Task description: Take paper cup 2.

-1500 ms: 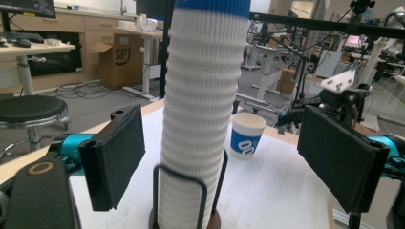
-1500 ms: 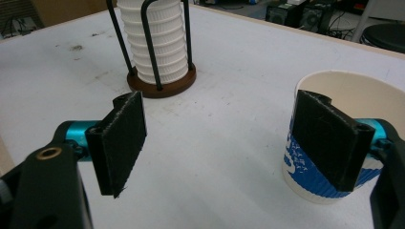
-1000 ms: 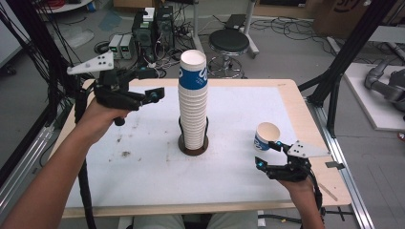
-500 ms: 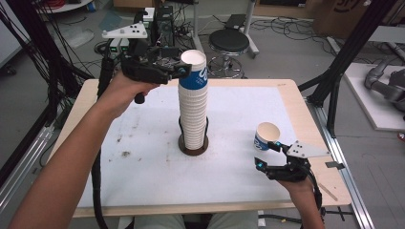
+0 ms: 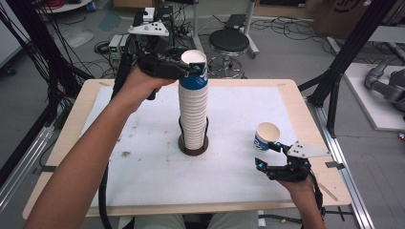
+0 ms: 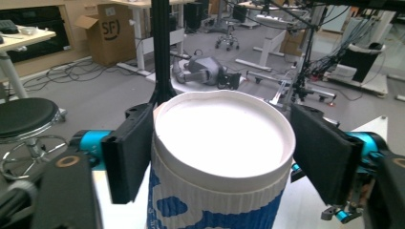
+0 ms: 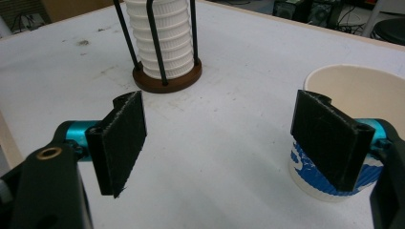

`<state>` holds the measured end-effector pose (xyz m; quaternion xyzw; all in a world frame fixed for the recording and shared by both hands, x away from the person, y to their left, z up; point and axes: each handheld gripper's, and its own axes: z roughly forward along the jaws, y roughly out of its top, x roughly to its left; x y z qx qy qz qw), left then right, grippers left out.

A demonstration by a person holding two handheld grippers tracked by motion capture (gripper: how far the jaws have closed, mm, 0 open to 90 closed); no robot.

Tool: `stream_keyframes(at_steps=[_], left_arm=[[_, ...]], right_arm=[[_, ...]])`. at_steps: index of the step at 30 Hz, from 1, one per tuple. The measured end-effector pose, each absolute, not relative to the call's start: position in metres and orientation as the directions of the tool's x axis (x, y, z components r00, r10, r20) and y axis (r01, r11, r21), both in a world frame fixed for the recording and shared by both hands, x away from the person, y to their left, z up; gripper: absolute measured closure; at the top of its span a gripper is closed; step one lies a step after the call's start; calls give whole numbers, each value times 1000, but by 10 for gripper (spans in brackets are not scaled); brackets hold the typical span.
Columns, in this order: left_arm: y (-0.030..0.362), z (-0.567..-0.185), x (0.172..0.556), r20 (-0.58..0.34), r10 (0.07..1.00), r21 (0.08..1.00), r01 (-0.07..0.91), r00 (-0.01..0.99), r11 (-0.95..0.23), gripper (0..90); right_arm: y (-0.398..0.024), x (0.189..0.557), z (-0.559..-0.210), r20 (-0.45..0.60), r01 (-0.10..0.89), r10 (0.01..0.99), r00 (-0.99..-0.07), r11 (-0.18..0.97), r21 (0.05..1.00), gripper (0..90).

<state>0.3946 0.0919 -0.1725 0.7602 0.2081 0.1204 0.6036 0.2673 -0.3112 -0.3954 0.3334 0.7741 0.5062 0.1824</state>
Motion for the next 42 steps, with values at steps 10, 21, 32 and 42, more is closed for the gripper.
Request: stream_keyframes(at_steps=[10,21,32,42], left_arm=[[91,-170,395,-69,467,963,181,882,-199,304],[91,-169,395,-59,468,961,177,882,-212,309],[89,-168,394,-55,468,960,176,882,-218,309],[91,-165,394,-66,472,968,171,879,-184,310]], right_arm=[[-310,267,-395,65,339,698,-713,262,904,200],[-311,267,-395,67,337,695,-715,259,905,200],[-310,267,-395,66,335,692,-718,261,905,200],[-310,268,-395,65,335,691,-720,264,905,200]])
